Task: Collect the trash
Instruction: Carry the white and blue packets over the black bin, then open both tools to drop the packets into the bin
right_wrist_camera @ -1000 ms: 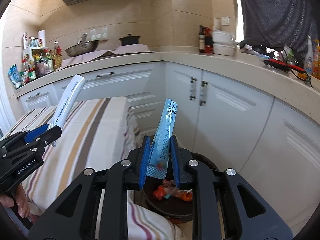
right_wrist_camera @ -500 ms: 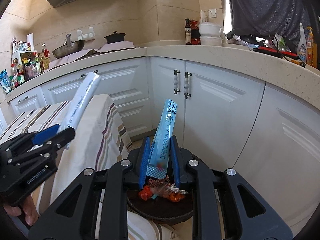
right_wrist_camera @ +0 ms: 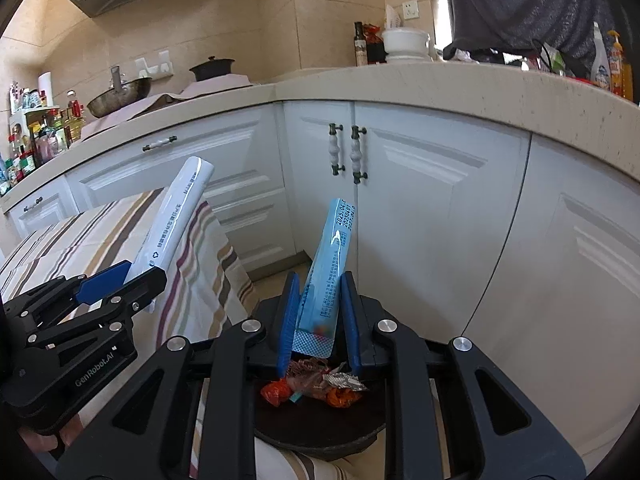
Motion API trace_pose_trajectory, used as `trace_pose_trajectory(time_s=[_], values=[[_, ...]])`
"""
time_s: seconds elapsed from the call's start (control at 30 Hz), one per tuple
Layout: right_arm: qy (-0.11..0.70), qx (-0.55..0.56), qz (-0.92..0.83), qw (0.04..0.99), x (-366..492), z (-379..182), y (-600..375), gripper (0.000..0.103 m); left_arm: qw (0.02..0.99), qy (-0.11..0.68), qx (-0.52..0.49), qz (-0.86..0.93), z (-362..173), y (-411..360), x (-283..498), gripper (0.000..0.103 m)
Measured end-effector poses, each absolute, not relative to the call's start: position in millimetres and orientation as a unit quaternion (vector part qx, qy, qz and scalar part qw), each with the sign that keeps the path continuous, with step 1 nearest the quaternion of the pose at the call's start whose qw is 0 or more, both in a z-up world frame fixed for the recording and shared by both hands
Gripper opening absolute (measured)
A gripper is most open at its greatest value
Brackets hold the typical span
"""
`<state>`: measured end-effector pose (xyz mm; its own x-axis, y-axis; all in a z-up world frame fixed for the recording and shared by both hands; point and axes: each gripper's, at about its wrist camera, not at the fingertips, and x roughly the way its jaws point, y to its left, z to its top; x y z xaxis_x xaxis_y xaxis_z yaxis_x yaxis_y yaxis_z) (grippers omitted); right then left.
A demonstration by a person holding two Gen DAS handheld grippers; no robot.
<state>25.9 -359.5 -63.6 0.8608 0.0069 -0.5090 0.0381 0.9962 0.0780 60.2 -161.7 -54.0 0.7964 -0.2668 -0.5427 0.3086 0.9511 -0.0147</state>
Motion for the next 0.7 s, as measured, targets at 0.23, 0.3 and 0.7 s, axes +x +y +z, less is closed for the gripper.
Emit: trace_pose_trajectory(time_s=[0.23,0.3,0.7], values=[[0.278,0.048,-0.009,0.959,40,-78,-365,0.021,0.944,0.289,0.051,-0.151,-57,-174,71,0.039],[0.281,0.050,-0.005,0.958,46,-81,-367,0.022,0.942,0.293,0.056,-0.151,-58,-177,73,0.039],[0.275,0.056,-0.023,0.960,54,-83,-376,0.045,0.940,0.302,0.056,-0.147,-60,-181,80,0.051]])
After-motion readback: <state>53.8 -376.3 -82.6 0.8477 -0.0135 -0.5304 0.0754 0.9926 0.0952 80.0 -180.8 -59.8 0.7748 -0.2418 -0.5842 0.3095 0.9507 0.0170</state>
